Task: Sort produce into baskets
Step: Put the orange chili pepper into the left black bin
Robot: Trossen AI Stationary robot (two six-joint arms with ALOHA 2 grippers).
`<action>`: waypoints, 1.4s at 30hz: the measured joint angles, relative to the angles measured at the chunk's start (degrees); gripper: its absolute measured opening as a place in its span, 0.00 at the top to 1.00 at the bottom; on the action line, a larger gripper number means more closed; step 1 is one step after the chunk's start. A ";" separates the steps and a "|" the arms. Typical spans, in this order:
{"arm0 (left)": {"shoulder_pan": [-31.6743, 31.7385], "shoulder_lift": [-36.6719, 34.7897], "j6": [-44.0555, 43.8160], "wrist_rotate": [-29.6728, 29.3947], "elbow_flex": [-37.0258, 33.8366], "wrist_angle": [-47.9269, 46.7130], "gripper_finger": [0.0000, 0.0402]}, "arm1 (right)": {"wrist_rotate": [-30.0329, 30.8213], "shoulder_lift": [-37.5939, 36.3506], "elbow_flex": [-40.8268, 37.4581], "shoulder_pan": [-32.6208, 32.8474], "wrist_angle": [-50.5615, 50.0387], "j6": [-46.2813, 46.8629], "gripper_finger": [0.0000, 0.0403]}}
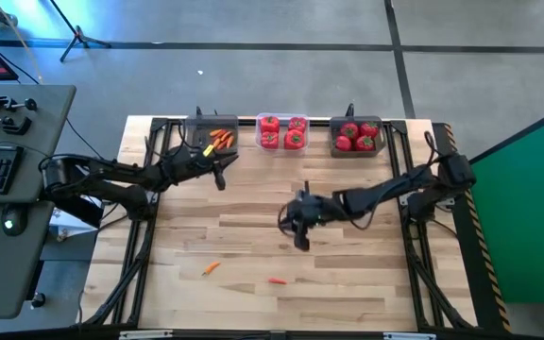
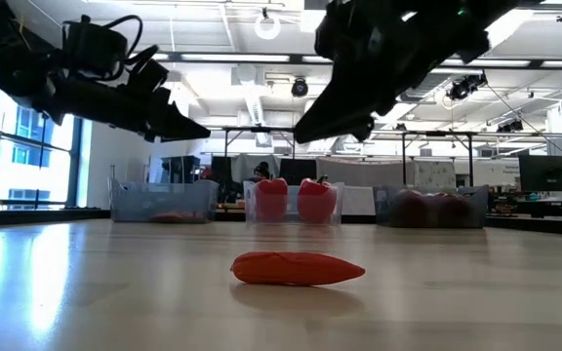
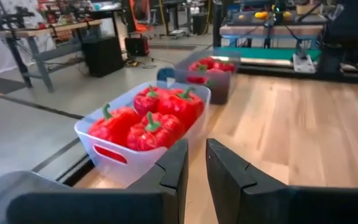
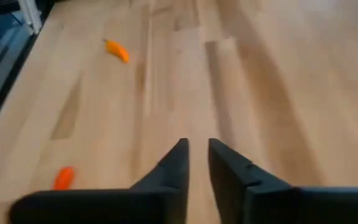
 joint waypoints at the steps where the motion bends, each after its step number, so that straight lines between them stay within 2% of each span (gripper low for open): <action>1: -0.31 0.00 -0.02 0.02 -0.29 -0.08 0.90 | 0.96 0.10 0.00 1.55 -0.20 1.65 0.85; 9: -3.02 0.00 -0.02 0.02 -1.46 1.03 0.91 | 8.05 6.45 0.02 14.38 5.58 8.05 0.56; 15: -3.92 -0.02 2.35 0.03 -1.43 3.07 0.91 | 13.02 14.27 0.02 21.49 14.50 11.28 0.51; 21: -3.92 -0.02 2.39 0.02 -1.43 2.93 0.91 | 17.89 18.66 0.00 24.19 18.69 14.72 0.55; 25: -4.21 -0.02 2.39 0.02 -1.43 2.56 0.91 | 17.04 20.74 0.27 24.69 22.07 14.34 0.59; 30: -4.32 -0.02 1.51 0.02 -1.43 1.89 0.91 | 16.20 23.61 4.72 25.34 17.32 13.06 0.62; 35: -4.32 -0.02 0.81 0.02 -1.43 1.76 0.91 | 19.22 25.26 9.34 25.42 9.47 13.13 0.64; 38: -4.76 -0.02 -0.02 1.19 -1.43 1.33 0.91 | 20.41 25.32 10.39 25.42 6.43 13.22 0.71; 42: -5.94 -0.02 -0.34 6.13 -1.43 1.25 0.92 | 20.11 25.30 10.67 24.69 5.63 15.24 0.89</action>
